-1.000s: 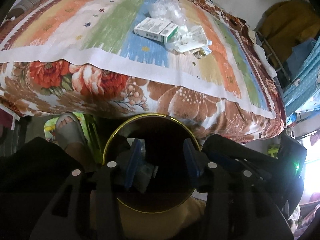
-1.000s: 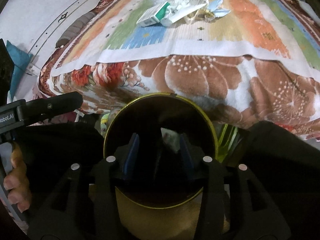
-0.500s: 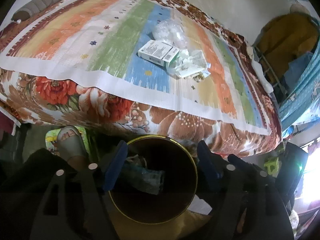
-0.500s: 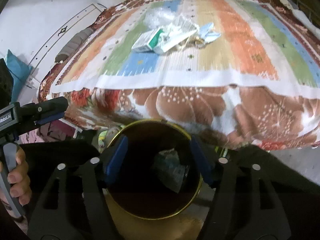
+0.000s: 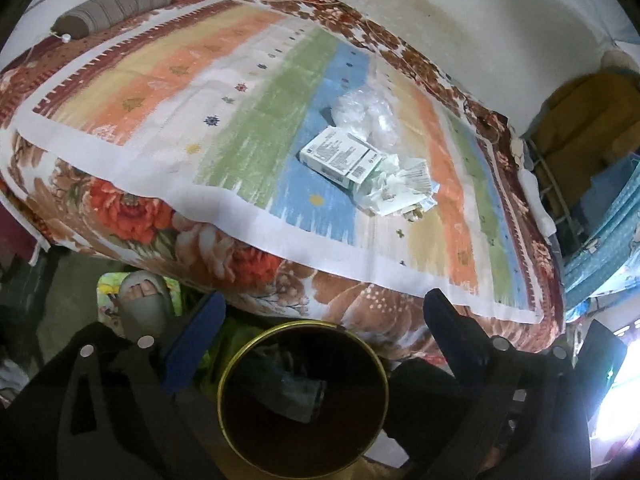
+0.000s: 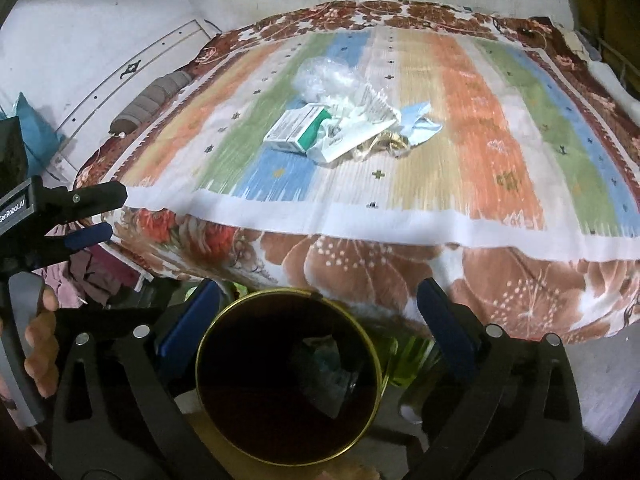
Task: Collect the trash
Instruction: 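Move both open tools back over the remaining trash pile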
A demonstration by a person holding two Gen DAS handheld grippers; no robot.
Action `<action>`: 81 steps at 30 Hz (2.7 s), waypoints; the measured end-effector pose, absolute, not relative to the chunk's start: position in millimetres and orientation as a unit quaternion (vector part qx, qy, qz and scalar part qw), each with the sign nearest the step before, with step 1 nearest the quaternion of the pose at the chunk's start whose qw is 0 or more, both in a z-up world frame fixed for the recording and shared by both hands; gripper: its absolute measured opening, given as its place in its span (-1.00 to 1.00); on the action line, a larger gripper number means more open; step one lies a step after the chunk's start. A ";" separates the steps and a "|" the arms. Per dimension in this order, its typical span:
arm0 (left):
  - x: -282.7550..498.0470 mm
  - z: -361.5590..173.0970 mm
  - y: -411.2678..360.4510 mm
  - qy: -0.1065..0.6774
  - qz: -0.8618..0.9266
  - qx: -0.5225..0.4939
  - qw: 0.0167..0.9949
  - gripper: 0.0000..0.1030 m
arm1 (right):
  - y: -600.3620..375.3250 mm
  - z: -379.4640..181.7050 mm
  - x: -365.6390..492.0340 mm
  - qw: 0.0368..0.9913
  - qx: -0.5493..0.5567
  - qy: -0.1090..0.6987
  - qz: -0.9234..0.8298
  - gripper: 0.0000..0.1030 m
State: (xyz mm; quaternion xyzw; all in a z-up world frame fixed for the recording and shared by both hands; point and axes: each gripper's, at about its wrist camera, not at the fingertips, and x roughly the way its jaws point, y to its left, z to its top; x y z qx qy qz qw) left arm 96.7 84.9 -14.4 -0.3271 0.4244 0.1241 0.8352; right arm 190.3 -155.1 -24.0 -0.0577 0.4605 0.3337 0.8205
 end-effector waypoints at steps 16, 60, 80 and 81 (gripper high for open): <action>164.8 -2.7 103.6 0.413 0.098 -0.343 0.838 0.89 | -139.1 -2.5 231.4 0.841 -0.078 0.425 0.325 0.83; 274.3 -86.9 172.1 0.441 0.150 -0.508 0.724 0.89 | -87.0 -33.7 342.1 0.845 -0.143 0.405 0.319 0.67; 332.3 -123.4 173.6 0.492 0.203 -0.493 0.688 0.89 | -53.8 -59.0 392.8 0.836 -0.172 0.409 0.324 0.25; 336.8 -125.1 172.5 0.498 0.203 -0.491 0.686 0.89 | -52.9 -60.6 393.7 0.835 -0.174 0.409 0.323 0.23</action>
